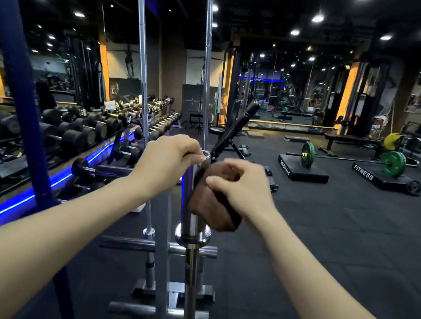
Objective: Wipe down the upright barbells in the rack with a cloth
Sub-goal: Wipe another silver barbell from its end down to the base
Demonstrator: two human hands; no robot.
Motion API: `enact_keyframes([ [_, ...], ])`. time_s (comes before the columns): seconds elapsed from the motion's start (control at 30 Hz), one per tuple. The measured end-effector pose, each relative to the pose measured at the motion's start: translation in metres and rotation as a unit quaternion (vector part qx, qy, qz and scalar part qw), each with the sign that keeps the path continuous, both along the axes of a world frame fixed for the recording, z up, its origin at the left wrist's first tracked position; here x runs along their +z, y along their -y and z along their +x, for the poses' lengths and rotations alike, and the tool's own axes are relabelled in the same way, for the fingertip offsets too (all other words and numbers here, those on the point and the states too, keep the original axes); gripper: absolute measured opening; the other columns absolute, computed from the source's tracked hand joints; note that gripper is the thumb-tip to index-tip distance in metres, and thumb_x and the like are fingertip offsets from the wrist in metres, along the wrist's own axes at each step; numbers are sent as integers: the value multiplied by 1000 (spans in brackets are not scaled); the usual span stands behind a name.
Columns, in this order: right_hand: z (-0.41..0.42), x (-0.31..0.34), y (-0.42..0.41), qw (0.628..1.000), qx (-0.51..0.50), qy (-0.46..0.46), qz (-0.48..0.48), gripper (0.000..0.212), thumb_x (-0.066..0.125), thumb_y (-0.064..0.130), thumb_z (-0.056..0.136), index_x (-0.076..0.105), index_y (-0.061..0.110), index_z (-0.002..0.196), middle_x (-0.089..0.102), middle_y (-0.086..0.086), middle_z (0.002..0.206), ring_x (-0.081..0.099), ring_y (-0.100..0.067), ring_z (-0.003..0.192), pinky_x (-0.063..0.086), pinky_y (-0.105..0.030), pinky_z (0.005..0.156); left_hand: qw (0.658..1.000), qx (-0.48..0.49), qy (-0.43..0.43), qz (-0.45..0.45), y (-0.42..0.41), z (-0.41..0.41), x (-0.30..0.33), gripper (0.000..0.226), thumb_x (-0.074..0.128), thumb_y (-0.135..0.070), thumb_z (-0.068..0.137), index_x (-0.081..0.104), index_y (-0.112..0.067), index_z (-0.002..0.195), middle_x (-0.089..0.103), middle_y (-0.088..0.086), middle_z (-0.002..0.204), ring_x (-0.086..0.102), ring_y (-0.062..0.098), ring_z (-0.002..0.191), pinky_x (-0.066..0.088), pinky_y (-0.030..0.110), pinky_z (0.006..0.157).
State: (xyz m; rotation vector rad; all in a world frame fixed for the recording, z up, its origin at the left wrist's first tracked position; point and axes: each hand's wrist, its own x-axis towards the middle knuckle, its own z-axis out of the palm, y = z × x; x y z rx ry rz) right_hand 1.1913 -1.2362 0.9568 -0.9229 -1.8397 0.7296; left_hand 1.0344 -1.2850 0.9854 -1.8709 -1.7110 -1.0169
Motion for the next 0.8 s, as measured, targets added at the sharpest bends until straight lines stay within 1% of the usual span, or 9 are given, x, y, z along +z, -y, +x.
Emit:
enact_keyframes([
  [0.1,-10,15,0,997,-28,9,65,32,78,28,73,72,18,103,68,3,100,58,-12,93,37,-19,77,998,-66,24,1,-6,-10,-9,9,62,-16,88,67,-10,83,60,-6,82,59,21,84,44,33,71],
  [0.2,-21,-1,-8,995,-29,28,93,16,73,28,76,71,21,90,69,-1,92,59,-18,91,41,-26,76,994,-105,42,7,-9,-18,-13,14,59,-19,85,66,-8,81,62,-3,83,55,12,79,42,23,71],
  [0.3,-16,-13,-15,994,8,98,43,11,73,22,77,73,17,87,71,0,86,61,-17,89,42,-26,74,991,-120,50,8,-11,-20,-15,9,63,-13,86,65,-6,81,61,3,81,51,10,75,37,13,68],
  [0.37,-9,-14,-15,992,25,120,21,8,74,19,76,73,14,83,71,0,83,61,-16,85,41,-25,71,990,-128,58,7,-10,-19,-15,8,63,-10,87,65,-4,81,61,6,81,50,10,74,36,12,67],
  [0.47,-6,5,-9,991,19,114,72,8,75,17,74,70,11,74,68,-1,75,59,-17,77,42,-28,67,986,-149,69,3,-9,-20,-17,12,60,-13,87,65,-3,83,60,6,81,51,13,73,37,15,67],
  [0.6,-11,25,-12,989,13,86,118,14,77,17,73,74,13,86,70,1,81,61,-15,82,44,-27,73,983,-167,80,1,-9,-27,-18,16,57,-18,85,65,-4,85,61,4,83,54,12,78,40,17,71],
  [0.67,-13,6,-21,990,41,105,84,16,77,13,72,74,13,88,71,1,83,62,-16,85,45,-27,79,981,-170,89,7,-11,-28,-19,15,59,-16,86,65,-3,85,61,7,83,54,14,78,40,17,71],
  [0.73,-14,-22,-28,989,63,135,21,29,78,9,71,75,17,99,73,0,93,63,-14,92,46,-26,86,979,-176,98,9,-14,-30,-22,11,60,-13,87,65,-4,86,62,10,84,54,15,78,40,16,71],
  [0.8,-11,-42,-32,982,65,174,-23,41,78,10,73,71,22,112,72,1,104,61,-11,100,42,-20,84,977,-186,107,7,-17,-30,-23,12,58,-17,87,66,-7,87,62,10,85,55,15,80,41,19,73],
])
